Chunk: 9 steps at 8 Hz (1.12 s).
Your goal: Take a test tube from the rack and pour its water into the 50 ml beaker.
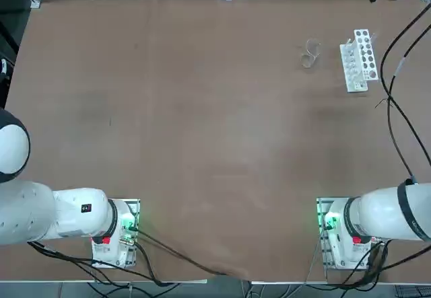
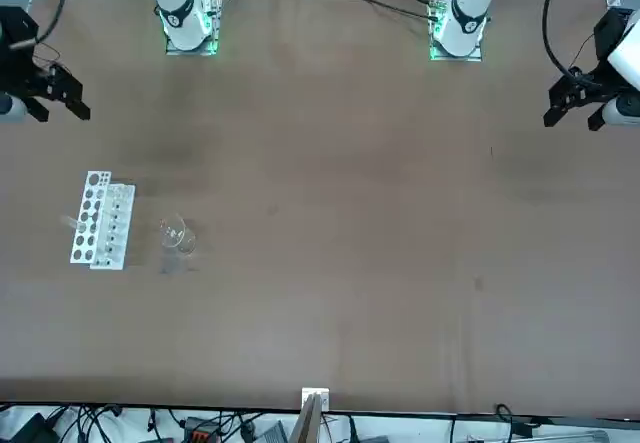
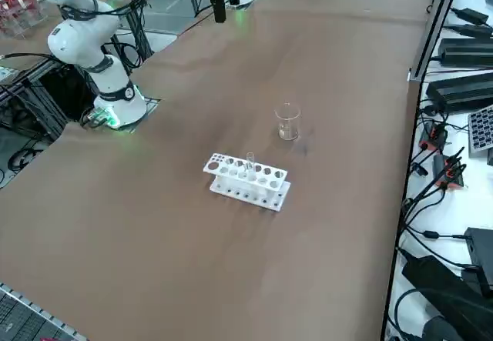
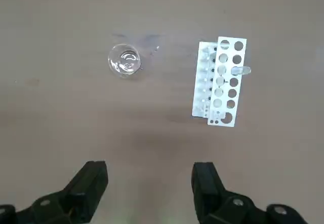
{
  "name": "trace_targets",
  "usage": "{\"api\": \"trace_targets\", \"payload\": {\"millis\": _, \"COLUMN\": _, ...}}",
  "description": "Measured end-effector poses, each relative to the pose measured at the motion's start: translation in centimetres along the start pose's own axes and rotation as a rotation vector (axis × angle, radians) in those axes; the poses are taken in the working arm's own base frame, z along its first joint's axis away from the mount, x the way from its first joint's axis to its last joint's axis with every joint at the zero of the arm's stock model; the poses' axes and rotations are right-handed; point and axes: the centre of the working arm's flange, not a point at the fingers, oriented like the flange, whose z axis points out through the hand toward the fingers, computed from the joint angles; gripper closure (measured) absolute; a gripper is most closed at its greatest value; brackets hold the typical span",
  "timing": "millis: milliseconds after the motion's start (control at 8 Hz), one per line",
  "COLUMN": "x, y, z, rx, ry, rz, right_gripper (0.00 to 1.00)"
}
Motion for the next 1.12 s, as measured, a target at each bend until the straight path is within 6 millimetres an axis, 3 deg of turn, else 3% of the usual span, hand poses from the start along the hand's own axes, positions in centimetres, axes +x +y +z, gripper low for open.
{"api": "trace_targets", "payload": {"millis": 1125, "x": -0.86, "y": -0.16, "z": -0.44, "rx": 0.031, "ry": 0.000, "rz": 0.005, "right_gripper": 0.01}}
